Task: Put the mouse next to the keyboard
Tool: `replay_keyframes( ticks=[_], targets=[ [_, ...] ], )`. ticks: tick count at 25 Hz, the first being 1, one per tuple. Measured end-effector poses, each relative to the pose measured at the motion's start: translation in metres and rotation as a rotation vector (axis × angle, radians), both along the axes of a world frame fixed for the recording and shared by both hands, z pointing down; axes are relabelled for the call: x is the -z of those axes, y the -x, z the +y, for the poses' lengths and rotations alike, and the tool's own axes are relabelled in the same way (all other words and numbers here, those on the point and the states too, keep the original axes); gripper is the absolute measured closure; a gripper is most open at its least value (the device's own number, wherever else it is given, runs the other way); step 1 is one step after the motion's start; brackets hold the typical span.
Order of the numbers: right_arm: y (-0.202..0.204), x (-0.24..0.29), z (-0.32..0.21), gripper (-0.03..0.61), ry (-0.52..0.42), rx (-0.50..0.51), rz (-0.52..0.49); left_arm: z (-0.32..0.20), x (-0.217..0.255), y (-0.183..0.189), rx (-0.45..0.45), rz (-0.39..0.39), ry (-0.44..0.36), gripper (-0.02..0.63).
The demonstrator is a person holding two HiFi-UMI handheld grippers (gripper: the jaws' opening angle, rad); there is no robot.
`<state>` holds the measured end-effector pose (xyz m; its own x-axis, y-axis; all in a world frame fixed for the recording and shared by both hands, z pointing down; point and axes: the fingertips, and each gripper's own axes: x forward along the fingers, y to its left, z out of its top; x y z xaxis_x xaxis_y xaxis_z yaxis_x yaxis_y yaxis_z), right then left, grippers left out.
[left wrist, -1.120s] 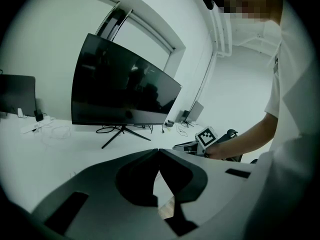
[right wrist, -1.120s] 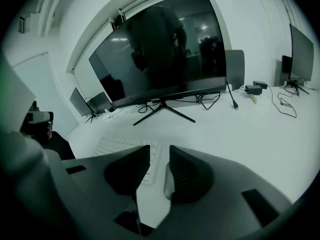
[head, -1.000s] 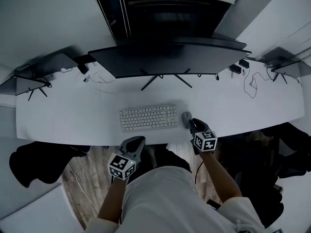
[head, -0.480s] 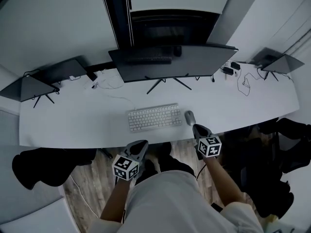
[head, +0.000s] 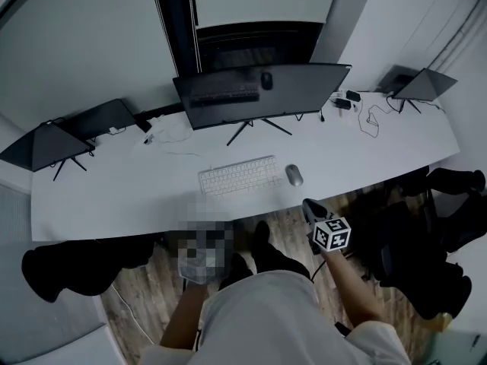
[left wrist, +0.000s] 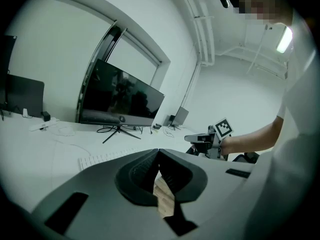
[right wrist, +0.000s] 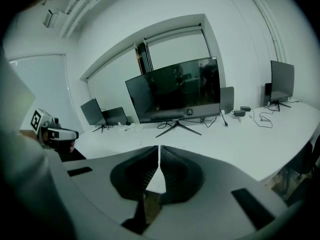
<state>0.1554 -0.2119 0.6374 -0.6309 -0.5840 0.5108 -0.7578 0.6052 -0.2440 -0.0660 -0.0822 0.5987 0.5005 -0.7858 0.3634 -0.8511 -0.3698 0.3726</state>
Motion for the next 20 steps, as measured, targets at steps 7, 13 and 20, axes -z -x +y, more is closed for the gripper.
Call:
replay_keyframes(
  ticks=[7,13,20],
  targets=[
    [-0.022,0.026,0.033,0.541,-0.018,-0.035,-0.023,0.007,0.002,-0.009,-0.042,0.011,-0.009,0.597],
    [-0.04,0.038,0.039,0.54,-0.043,-0.061,-0.032,0.004,0.013,-0.024,-0.069,0.005,-0.032,0.597],
    [-0.061,0.053,0.024,0.54,-0.071,-0.045,-0.063,-0.009,0.023,-0.045,-0.06,-0.012,-0.052,0.597]
  ],
)
